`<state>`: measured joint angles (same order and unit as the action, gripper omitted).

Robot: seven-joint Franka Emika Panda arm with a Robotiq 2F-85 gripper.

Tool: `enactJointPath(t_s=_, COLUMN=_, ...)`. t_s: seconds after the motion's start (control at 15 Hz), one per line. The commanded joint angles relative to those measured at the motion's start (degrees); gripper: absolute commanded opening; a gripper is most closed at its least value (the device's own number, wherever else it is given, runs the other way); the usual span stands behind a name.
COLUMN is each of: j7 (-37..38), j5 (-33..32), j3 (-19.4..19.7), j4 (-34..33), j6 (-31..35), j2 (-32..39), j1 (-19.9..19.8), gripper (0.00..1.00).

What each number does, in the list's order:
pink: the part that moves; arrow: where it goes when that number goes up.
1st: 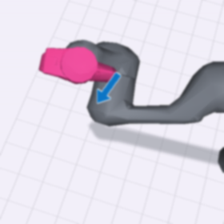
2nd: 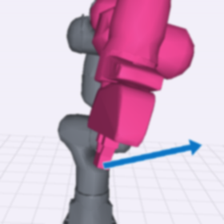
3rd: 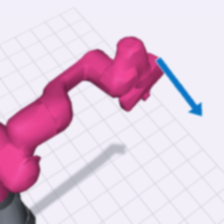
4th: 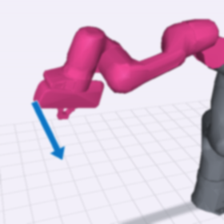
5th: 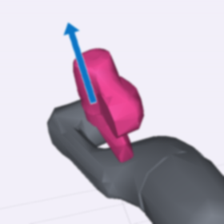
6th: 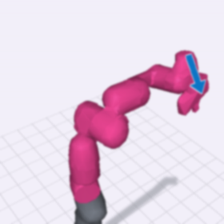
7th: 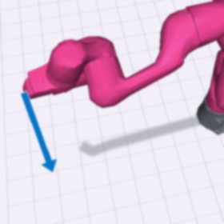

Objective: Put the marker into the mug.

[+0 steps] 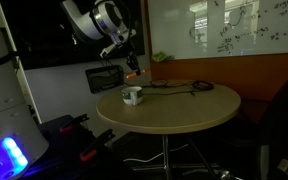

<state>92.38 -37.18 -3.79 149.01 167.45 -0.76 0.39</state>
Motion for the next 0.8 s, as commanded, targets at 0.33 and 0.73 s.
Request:
enactJointPath(t_s=0.33, j7=24.3, j5=-16.6, j3=-4.1, j4=-8.5, j6=-12.6, j2=7.7, j1=5.6, gripper=0.05)
enactJointPath(t_s=0.73, j7=30.9, j5=-22.5, j3=-3.5, j4=-12.7, j6=-16.5, j2=13.4, j1=7.6, gripper=0.05)
